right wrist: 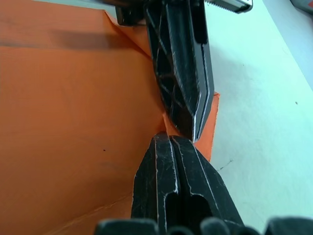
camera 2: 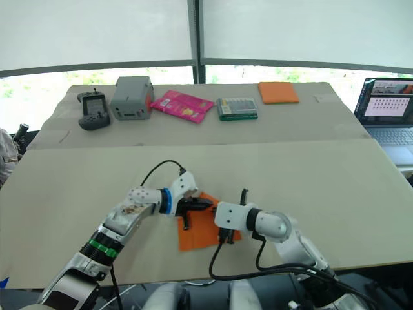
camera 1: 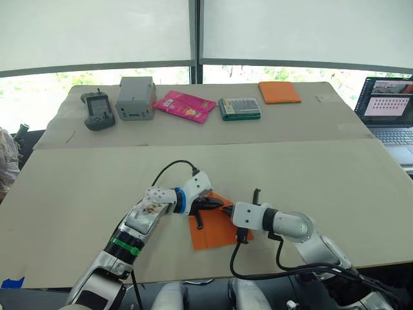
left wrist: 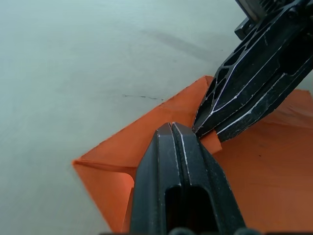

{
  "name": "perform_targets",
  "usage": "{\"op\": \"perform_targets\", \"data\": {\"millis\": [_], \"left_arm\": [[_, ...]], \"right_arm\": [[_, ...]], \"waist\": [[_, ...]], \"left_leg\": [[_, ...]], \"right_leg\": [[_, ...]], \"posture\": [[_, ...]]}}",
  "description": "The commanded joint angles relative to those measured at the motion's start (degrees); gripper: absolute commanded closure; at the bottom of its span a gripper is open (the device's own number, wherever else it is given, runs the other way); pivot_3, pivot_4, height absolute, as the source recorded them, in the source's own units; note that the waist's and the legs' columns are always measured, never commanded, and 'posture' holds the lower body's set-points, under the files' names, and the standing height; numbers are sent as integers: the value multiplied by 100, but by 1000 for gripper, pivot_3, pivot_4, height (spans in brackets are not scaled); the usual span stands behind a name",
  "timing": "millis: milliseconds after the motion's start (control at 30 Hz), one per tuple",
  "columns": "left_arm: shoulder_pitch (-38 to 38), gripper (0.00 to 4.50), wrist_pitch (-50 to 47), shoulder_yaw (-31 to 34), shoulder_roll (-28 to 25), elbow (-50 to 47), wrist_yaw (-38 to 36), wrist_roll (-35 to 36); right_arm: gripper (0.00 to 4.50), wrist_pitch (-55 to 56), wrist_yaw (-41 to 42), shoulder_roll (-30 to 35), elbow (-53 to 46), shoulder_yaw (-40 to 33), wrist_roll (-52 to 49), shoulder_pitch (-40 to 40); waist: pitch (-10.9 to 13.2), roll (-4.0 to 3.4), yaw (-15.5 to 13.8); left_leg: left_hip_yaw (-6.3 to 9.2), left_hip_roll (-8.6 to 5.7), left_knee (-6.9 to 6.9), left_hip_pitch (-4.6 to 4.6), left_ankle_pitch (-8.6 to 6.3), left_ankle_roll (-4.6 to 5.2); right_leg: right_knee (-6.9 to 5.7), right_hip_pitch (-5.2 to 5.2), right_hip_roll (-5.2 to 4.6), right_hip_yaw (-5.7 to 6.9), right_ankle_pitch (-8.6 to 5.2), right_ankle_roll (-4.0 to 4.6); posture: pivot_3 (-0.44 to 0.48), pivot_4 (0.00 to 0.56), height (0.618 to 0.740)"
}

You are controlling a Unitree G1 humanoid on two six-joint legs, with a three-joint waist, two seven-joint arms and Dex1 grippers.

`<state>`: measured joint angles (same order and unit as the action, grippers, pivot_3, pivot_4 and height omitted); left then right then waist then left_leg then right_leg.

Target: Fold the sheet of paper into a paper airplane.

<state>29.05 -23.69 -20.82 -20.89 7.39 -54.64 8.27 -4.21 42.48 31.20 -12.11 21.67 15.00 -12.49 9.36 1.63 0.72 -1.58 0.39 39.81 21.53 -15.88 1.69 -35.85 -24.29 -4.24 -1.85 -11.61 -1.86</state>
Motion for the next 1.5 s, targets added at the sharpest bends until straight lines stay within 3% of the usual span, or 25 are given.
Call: {"op": "perform_targets", "data": {"millis": [33,300,467,733,1167,1500], "left_arm": [[15,4500,13,-207,94,56,31,-195],[-14,4500,-50,-150,26,85,-4,-276],[-39,4500,-46,-100,-22,78,-39,-246],[-10,4500,51,-149,23,144,84,-366],[46,4500,69,-88,-12,233,129,-406],[199,4500,189,-98,105,481,111,-392]], "right_arm": [[4491,-157,58,45,-60,34,65,110],[1900,-1104,788,444,-1150,-599,-866,149],[1900,-1960,667,317,-1315,-1083,-1369,-188],[4484,-2989,-39,-355,-796,-735,-1248,-520],[4484,-3609,-468,-343,-864,-656,-1322,266],[4484,-4179,-666,-31,-1579,-1559,-1825,1196]], "waist": [[-3,2,-1],[-5,3,-34],[-5,3,-12],[-6,3,-9],[-10,2,-28],[-38,20,-72]], "left_leg": [[0,0,0,-3,0,1],[2,-7,1,-7,-4,6],[1,-4,1,-8,-4,7],[2,-6,-1,-2,-5,8],[4,-9,0,-5,-5,8],[4,-13,0,-9,-6,10]], "right_leg": [[0,4,0,0,-1,-1],[1,11,-8,0,-5,-8],[1,10,-7,-1,-5,-8],[2,4,-9,-1,-5,-7],[1,10,-12,0,-7,-10],[5,17,-15,-1,-10,-15]], "posture": [[0,150,740],[0,150,740],[0,150,740],[0,150,740],[0,150,740],[0,150,740]]}}
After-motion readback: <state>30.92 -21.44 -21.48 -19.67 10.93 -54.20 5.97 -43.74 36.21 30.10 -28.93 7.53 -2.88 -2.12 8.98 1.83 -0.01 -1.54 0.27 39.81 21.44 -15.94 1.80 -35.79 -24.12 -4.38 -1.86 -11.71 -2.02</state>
